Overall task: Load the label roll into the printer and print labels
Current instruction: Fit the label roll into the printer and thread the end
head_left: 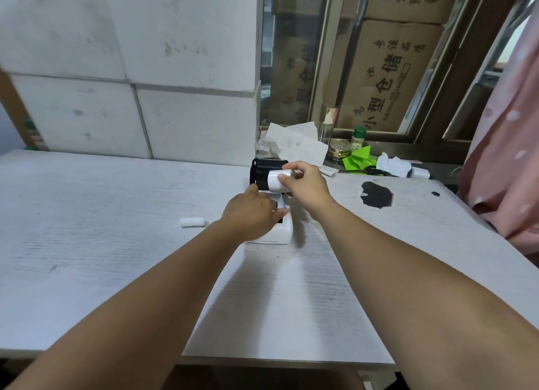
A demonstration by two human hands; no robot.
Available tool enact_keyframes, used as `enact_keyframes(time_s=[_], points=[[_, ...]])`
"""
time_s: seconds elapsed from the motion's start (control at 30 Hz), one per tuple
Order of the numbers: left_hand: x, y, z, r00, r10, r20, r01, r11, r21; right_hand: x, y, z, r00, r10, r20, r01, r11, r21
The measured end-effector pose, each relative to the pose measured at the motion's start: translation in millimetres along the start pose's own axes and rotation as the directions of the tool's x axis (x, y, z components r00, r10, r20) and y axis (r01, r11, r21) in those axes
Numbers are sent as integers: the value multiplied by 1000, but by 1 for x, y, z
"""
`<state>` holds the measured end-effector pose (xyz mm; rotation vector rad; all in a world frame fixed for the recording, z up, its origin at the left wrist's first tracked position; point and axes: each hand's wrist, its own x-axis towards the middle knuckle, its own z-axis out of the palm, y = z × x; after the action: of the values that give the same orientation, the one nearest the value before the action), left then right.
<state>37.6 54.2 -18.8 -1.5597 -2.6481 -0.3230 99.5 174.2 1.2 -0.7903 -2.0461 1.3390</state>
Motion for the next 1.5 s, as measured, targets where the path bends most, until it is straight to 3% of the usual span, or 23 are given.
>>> enact_keyframes(time_s=[0.2, 0.5, 0.7, 0.9, 1.1, 1.3, 1.5], points=[[-4, -6, 0, 987, -7, 158, -14, 991, 133, -2, 1, 0, 999, -14, 31, 14, 1000, -21], [2, -2, -15, 921, -60, 385, 21, 994, 106, -1, 3, 2, 984, -37, 172, 55, 993, -102], [3, -3, -11, 918, -64, 390, 40, 997, 70, 3, 7, 4, 963, -11, 269, 53, 988, -146], [-4, -10, -6, 956, -43, 289, 38, 999, 25, 8, -7, 7, 913, -6, 407, 159, 925, -344], [-3, -11, -2, 956, -51, 290, 57, 998, -13, 16, -31, 12, 859, 97, 503, 269, 750, -604], [-4, -12, 0, 961, -47, 272, 55, 998, -22, 18, -47, 20, 821, 169, 546, 369, 572, -732], [-4, -13, 0, 961, -42, 272, 41, 999, 11, 24, -45, 16, 821, 154, 550, 347, 630, -694]])
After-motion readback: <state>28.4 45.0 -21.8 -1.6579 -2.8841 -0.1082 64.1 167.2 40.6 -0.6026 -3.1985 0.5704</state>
